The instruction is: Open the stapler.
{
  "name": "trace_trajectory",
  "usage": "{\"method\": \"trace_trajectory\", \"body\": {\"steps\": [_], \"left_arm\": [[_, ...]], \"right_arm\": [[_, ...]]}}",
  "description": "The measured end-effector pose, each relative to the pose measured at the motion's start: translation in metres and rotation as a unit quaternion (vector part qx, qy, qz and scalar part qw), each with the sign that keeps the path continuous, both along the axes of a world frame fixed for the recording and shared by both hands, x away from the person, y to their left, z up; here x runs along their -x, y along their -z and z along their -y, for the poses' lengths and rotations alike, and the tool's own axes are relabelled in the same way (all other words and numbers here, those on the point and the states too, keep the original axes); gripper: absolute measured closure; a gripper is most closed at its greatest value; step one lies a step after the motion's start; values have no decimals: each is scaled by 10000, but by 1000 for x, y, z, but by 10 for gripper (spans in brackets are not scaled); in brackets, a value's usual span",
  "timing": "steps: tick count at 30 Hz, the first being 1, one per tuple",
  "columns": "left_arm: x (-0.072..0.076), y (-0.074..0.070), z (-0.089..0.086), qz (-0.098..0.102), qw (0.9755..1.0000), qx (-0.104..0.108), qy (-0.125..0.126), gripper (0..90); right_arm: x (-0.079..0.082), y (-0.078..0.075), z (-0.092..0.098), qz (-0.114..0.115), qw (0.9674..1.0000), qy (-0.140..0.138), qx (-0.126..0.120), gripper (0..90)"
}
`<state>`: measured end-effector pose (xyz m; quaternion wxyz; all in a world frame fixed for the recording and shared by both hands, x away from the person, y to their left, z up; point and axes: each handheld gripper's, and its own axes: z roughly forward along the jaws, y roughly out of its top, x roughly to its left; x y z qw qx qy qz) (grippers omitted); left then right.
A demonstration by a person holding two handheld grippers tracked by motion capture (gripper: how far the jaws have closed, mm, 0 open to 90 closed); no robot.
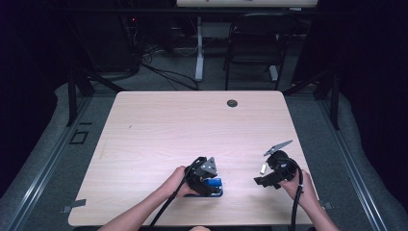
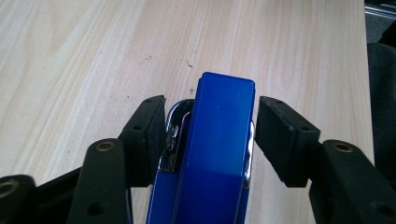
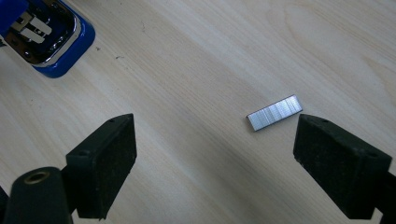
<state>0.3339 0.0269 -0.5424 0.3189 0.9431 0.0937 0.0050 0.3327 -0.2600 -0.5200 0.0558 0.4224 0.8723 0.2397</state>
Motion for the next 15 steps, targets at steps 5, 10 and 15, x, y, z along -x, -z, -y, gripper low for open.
{"method": "trace_trajectory", "body": {"steps": [5,10,15], "left_arm": [[-1,1,4,8,10000,-5,17,480],[0,3,9,100,9999,-25,9,516],[2,5,11,136,9999,-73,-14,590]], "right_arm": [[1,1,0,-75,10000,-21,-23,128],[3,1,1,-47,10000,26,-45,128],[3,1,-1,-89,10000,-33,-12,128]]}}
